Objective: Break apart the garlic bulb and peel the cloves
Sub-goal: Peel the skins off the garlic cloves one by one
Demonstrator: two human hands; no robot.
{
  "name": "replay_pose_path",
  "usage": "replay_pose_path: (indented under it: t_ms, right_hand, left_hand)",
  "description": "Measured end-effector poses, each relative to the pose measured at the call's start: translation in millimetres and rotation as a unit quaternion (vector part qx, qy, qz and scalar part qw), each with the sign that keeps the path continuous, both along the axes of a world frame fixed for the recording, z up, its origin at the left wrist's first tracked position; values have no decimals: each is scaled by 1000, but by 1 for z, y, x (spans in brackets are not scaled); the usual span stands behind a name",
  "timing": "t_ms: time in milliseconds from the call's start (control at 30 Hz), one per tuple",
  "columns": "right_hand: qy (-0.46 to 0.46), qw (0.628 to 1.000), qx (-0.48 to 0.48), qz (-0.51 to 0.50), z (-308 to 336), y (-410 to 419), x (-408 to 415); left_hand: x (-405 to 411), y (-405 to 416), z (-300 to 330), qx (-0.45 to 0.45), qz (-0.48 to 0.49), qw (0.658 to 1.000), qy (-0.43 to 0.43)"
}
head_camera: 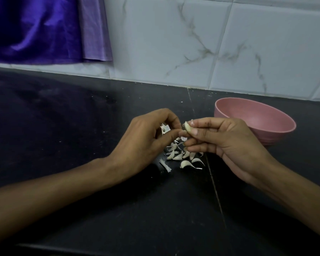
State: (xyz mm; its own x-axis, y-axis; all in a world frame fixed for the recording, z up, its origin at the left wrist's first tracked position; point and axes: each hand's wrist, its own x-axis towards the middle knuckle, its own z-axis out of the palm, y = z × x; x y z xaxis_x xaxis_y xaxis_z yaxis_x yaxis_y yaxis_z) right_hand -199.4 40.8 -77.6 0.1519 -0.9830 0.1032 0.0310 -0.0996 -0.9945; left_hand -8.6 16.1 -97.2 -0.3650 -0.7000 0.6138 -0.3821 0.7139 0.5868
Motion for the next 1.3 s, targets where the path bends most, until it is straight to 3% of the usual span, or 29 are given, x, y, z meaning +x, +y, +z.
replay_pose_path:
  t_ms: [167,333,1000,1300]
  right_hand:
    - [8,1000,-18,-3,-1,1,2]
    - [32,999,-33,-7,-1,1,2]
    - [14,998,-50,-20,1,2,5]
    - [19,998,-51,-29,2,2,5]
  left_hand:
    - [1,-2,1,15,-24,999,24]
    - [2,-2,1,-41,6,999,-4]
    - [1,1,1,-5,7,1000,-11]
    - [0,0,1,136,-30,989,57]
